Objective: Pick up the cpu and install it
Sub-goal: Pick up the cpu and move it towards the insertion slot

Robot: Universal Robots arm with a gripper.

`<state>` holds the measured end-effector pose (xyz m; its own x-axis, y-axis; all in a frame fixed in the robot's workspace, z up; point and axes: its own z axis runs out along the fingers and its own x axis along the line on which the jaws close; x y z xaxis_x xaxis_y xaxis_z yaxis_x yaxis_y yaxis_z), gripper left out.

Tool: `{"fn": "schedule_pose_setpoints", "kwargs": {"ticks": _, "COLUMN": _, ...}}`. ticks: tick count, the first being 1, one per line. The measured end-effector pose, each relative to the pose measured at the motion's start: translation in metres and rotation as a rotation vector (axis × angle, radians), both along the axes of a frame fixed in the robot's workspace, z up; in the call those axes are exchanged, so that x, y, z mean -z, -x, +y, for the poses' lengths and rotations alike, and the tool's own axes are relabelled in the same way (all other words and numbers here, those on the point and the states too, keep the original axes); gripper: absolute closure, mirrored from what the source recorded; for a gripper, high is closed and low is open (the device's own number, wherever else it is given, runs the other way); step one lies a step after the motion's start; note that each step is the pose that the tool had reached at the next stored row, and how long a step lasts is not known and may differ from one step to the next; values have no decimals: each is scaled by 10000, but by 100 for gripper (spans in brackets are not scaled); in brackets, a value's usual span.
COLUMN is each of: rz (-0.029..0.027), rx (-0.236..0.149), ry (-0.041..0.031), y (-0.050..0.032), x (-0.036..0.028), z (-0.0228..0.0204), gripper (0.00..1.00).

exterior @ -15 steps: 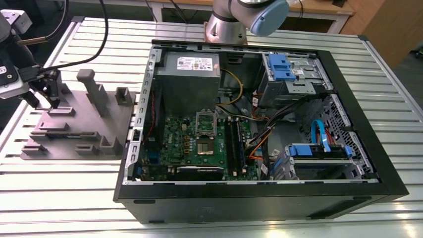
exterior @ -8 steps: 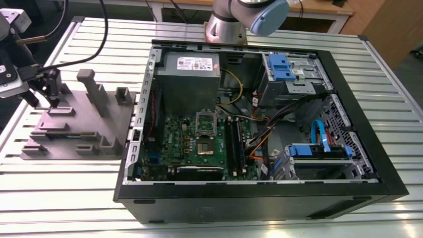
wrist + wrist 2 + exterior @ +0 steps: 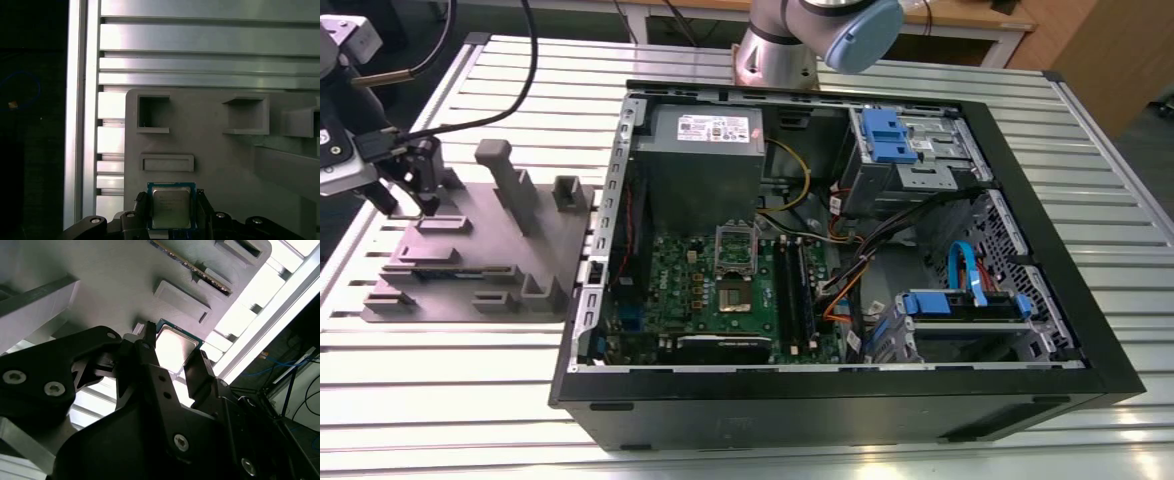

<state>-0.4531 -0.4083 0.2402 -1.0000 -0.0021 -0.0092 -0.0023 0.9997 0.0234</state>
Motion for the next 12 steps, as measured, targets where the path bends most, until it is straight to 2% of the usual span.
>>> {"fn": "schedule_pose_setpoints", "kwargs": {"ticks": 12, "rz": 0, "rx": 0, "ry": 0, "y": 0, "x": -26, "z": 0, "gripper": 53}}
